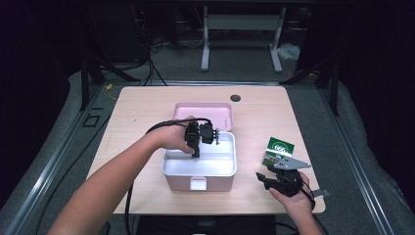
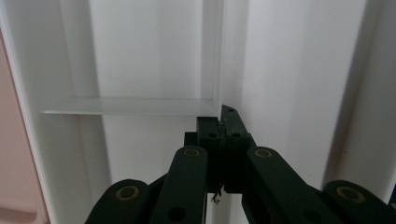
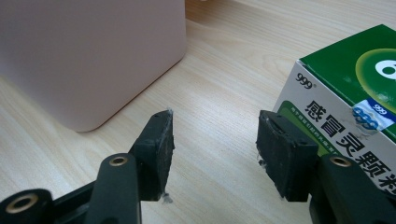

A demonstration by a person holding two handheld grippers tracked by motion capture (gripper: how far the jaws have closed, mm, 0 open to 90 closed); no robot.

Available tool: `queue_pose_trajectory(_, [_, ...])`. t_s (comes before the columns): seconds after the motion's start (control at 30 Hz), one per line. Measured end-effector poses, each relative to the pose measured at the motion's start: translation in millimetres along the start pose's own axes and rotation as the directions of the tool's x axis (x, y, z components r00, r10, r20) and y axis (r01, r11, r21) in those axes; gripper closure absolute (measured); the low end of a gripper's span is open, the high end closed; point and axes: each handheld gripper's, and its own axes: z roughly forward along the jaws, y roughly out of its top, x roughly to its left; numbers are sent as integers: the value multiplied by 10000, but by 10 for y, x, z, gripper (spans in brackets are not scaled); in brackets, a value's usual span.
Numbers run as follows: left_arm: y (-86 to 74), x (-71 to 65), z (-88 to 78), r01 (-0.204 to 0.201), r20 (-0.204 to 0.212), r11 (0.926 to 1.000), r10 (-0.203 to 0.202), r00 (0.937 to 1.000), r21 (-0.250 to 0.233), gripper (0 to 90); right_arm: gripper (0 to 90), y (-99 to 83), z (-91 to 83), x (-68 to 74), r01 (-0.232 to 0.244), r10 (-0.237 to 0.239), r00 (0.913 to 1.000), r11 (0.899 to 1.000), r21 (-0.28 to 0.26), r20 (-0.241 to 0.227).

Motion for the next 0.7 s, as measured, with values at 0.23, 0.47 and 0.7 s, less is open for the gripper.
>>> queue_pose_trajectory(0.23, [6,-8,-8,42,3,10000,-42,10000,61,893,456,-2,2,0,-37,37,10000,10000,-65,-38])
queue_pose_trajectory(0.47, [-8,-4,-73,116,-77,9999,-116,9999,-3,893,456,0,-2,-5,-2,2,10000,10000,-94,-8])
queue_pose_trajectory(0.7, [-55,-17,-206,160,-177,9996,-165,9997,-244,894,456,0,-2,-5,-2,2,10000,10000,-97,-6])
